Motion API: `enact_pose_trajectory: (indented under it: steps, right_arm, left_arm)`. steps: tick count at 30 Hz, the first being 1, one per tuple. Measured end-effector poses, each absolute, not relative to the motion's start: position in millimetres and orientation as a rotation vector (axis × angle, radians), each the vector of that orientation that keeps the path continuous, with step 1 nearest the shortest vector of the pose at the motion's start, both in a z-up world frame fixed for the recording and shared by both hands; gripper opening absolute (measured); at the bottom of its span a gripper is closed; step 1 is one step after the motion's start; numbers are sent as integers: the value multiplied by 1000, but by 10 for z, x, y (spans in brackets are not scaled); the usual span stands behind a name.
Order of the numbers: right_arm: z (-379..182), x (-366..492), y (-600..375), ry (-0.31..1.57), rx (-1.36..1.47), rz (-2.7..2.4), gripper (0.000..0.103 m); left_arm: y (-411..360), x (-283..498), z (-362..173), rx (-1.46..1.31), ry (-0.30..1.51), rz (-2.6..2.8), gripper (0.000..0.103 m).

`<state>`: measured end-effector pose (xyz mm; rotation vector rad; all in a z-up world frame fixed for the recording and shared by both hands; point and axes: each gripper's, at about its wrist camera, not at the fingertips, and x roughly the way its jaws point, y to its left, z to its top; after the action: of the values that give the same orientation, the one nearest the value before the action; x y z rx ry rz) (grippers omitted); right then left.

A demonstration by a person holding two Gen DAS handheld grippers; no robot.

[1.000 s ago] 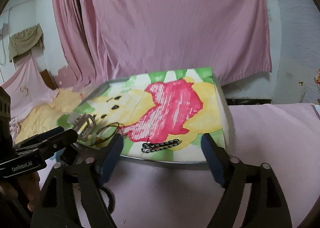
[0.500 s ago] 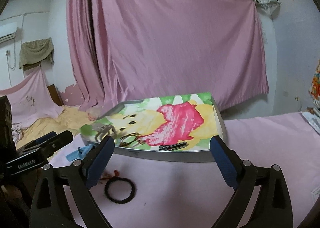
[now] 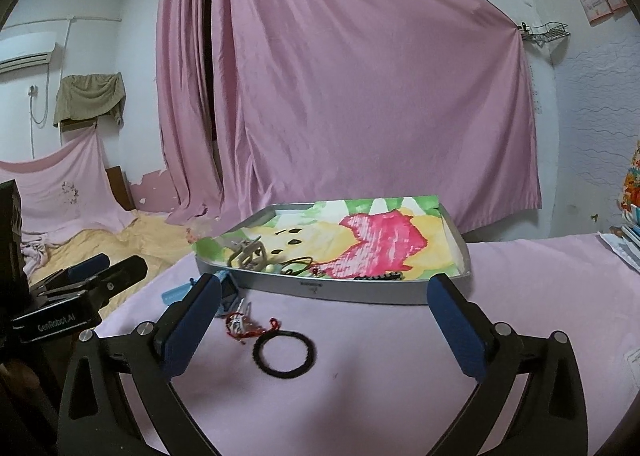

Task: Organize jewelry
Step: 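Withdraw both open tools from the tray, then grasp the blue watch with the left tool while the right tool grasps the black hair tie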

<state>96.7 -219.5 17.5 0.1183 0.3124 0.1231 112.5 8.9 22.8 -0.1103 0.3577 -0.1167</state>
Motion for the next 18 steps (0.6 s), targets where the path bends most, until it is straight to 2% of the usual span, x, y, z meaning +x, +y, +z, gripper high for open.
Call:
enact_pose_trajectory:
  steps: [18]
  right_arm:
    - [-10, 1009, -1983, 418, 93, 123, 101]
  left_arm:
    - [321, 1040, 35, -79, 428, -86, 102]
